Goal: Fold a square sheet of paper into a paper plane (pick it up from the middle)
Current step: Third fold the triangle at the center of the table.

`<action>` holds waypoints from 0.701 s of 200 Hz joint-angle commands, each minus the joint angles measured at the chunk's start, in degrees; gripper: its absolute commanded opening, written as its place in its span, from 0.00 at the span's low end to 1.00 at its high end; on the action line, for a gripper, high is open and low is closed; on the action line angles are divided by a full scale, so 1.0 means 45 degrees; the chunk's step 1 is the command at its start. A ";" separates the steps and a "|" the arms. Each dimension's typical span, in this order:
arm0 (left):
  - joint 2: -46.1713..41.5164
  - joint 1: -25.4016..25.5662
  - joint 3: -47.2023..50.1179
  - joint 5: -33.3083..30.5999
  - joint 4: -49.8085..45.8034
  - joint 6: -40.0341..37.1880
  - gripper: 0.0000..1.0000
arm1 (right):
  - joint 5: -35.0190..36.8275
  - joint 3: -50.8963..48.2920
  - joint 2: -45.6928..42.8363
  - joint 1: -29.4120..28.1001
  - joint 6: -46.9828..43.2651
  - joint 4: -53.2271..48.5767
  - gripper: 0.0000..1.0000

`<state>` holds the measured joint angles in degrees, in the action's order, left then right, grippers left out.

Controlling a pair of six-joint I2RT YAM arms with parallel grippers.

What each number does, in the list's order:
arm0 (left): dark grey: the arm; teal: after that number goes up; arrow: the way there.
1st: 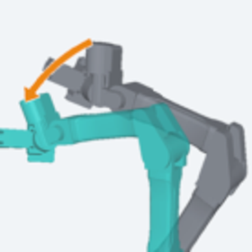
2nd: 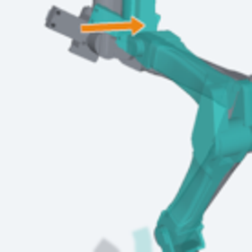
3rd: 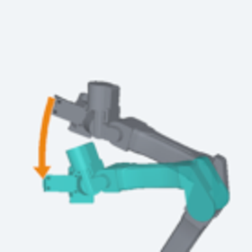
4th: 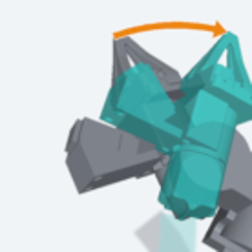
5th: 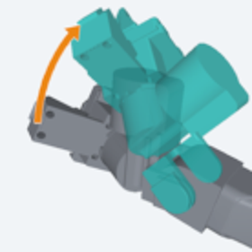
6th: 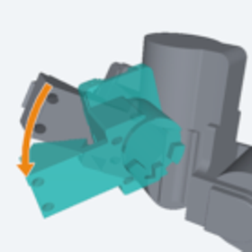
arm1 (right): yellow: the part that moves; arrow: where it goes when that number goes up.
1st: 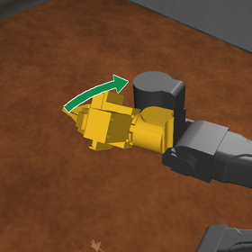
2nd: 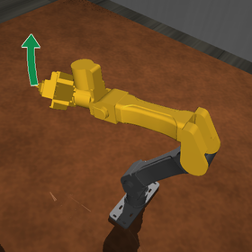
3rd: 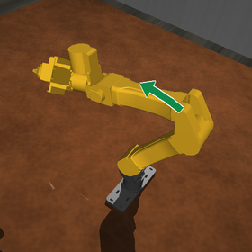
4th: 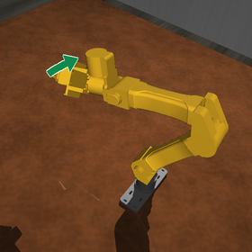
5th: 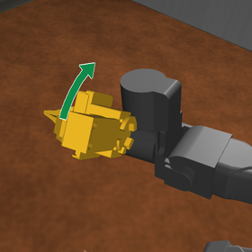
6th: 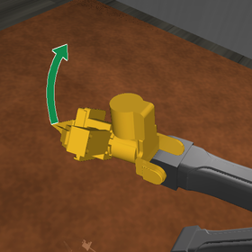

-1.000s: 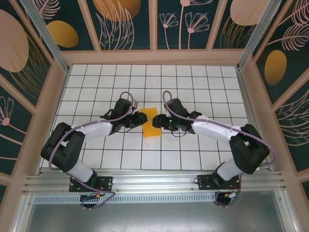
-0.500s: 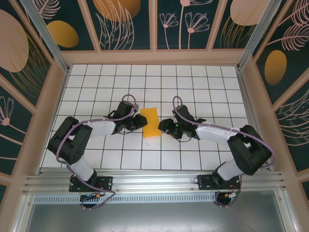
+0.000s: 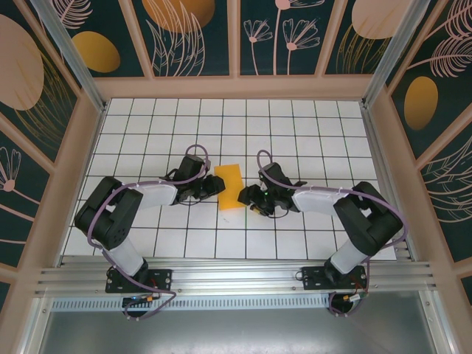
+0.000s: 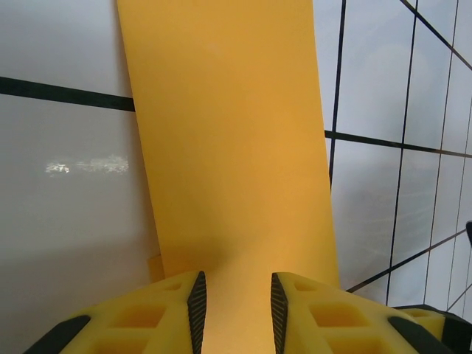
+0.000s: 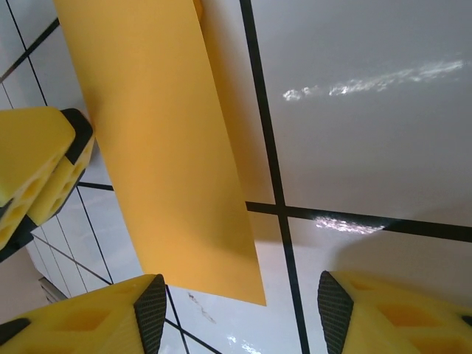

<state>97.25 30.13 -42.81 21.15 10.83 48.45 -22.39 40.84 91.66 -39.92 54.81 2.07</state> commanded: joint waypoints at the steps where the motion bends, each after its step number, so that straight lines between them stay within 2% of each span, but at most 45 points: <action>1: 0.0127 0.0043 -0.0141 -0.0211 -0.0065 -0.0182 0.32 | -0.0356 0.0433 0.0209 -0.0132 -0.0068 0.0512 0.58; 89: 0.0127 0.0043 -0.0155 -0.0188 -0.0167 -0.0268 0.32 | -0.0322 0.0534 0.0369 -0.0137 -0.0067 0.0896 0.46; 111: 0.0129 0.0040 -0.0169 -0.0243 -0.0234 -0.0306 0.31 | -0.0207 0.0473 0.0223 -0.0147 -0.0011 0.0961 0.39; 140: -0.0070 0.0009 -0.0328 -0.0208 -0.0251 -0.0374 0.30 | 0.0171 0.0601 0.0133 -0.0133 -0.0102 0.0357 0.25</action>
<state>97.25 30.13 -42.83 20.51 10.52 48.16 -22.90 42.09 92.90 -40.23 54.57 4.75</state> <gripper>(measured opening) 0.307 0.303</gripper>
